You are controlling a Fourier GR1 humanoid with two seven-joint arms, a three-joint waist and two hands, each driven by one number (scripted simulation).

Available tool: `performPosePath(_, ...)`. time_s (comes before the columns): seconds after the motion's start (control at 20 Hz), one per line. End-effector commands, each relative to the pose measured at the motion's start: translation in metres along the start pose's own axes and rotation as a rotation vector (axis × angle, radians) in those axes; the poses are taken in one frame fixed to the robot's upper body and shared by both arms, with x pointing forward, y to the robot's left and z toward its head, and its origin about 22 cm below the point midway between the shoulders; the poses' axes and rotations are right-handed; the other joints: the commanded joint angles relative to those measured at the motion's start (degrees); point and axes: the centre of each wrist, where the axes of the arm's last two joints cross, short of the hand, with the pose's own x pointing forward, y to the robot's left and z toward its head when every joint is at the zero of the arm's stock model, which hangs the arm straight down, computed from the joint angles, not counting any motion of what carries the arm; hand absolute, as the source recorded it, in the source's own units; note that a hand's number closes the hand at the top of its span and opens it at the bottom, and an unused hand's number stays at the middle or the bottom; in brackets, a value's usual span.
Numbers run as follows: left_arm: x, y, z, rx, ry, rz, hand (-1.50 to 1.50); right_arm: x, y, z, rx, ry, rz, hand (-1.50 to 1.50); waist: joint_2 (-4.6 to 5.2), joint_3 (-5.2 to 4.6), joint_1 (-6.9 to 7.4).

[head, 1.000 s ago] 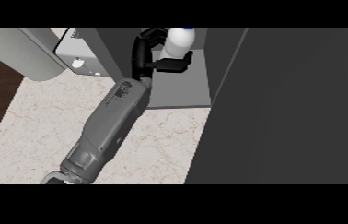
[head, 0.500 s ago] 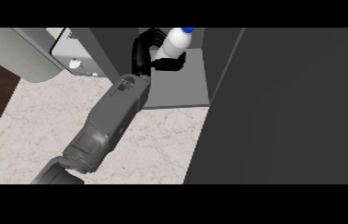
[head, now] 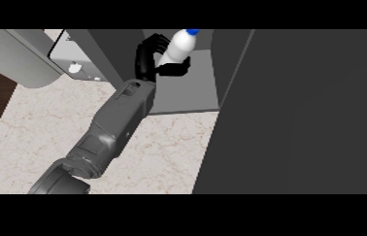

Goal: Pick up the bottled water, place it into the cabinet and close the cabinet

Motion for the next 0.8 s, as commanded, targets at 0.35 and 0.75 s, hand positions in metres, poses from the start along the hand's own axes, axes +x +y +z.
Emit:
performPosePath(0.35, -0.022, 0.007, 0.007, 0.019, 0.008, -0.214, -1.50, 0.009, 0.001, 0.004, 0.020, -0.023, -0.018, -1.50, 0.43, -0.01, -0.84)
performPosePath(0.75, -0.013, 0.005, 0.001, 0.096, -0.006, -0.261, -1.50, 0.017, -0.004, 0.010, 0.030, -0.022, -0.025, -1.50, 0.53, -0.04, -1.67)
